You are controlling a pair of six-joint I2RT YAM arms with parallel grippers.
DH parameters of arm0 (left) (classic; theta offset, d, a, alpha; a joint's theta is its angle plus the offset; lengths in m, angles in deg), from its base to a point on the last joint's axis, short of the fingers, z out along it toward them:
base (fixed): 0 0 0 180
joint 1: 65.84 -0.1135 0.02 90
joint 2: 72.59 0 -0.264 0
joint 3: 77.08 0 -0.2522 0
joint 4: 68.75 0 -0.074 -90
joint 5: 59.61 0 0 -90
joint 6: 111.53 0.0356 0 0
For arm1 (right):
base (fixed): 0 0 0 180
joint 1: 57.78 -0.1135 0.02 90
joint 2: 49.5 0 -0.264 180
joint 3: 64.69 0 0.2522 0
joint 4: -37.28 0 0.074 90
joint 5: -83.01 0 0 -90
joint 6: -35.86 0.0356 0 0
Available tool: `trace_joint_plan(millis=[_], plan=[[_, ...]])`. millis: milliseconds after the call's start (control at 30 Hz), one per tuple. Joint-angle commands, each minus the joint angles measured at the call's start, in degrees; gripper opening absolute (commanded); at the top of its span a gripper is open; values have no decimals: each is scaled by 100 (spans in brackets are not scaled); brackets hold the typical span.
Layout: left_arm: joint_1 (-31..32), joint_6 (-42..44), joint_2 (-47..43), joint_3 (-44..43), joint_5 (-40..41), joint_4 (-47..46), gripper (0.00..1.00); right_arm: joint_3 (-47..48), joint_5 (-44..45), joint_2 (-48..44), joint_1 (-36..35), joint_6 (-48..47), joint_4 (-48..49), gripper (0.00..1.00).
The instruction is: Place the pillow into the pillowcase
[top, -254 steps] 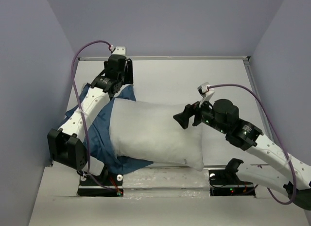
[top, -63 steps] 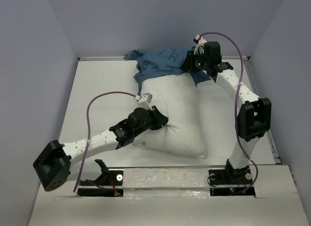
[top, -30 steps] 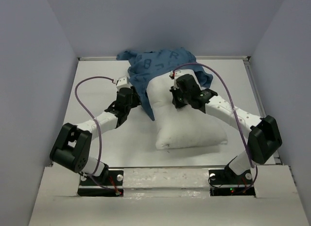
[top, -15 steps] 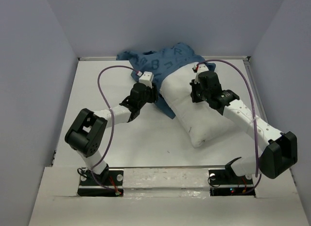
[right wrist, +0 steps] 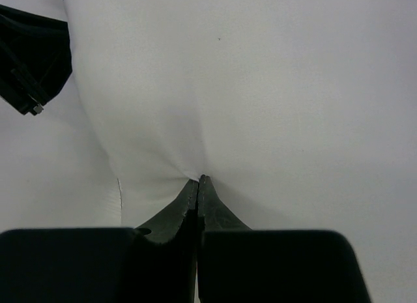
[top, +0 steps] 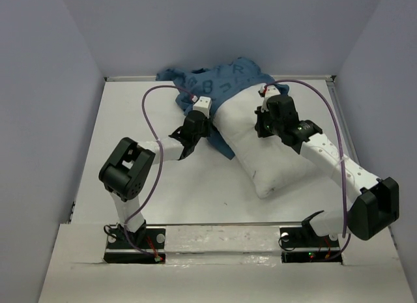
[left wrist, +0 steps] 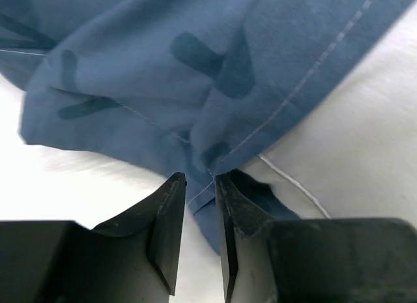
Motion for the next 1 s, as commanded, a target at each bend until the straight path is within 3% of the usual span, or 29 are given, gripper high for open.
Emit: trace_joint_plan(millis=[0, 33, 100, 233, 267, 367, 433, 567, 600, 733, 967], plan=[[39, 262, -81, -309, 663, -132, 39, 19, -145, -252, 37, 3, 174, 0], [39, 280, -54, -388, 629, -141, 47, 19, -215, -270, 37, 12, 174, 0], [39, 324, 33, -459, 384, -176, 54, 1, -250, -296, 37, 39, 175, 0], [48, 359, 183, -652, -73, -237, 60, -16, -303, -349, 37, 30, 174, 0], [48, 377, 201, -678, -127, -246, 60, -16, -338, -349, 37, 13, 174, 4], [48, 385, 236, -661, -294, -308, 60, 10, -549, -349, 37, -23, 166, 40], [48, 368, 297, -687, -138, -273, 54, 54, -778, -314, 37, -58, 148, 61], [48, 324, 324, -705, 241, -159, 10, 212, -1076, -200, 37, -84, 148, 71], [48, 315, 298, -688, 250, -141, 5, 238, -1181, -173, 37, -102, 148, 73], [83, 201, -35, -355, 294, -141, 0, 458, -973, 282, -479, -320, 148, 82], [118, 123, -589, 50, 198, -150, 0, 1248, 494, 1320, -622, -410, 192, 93]])
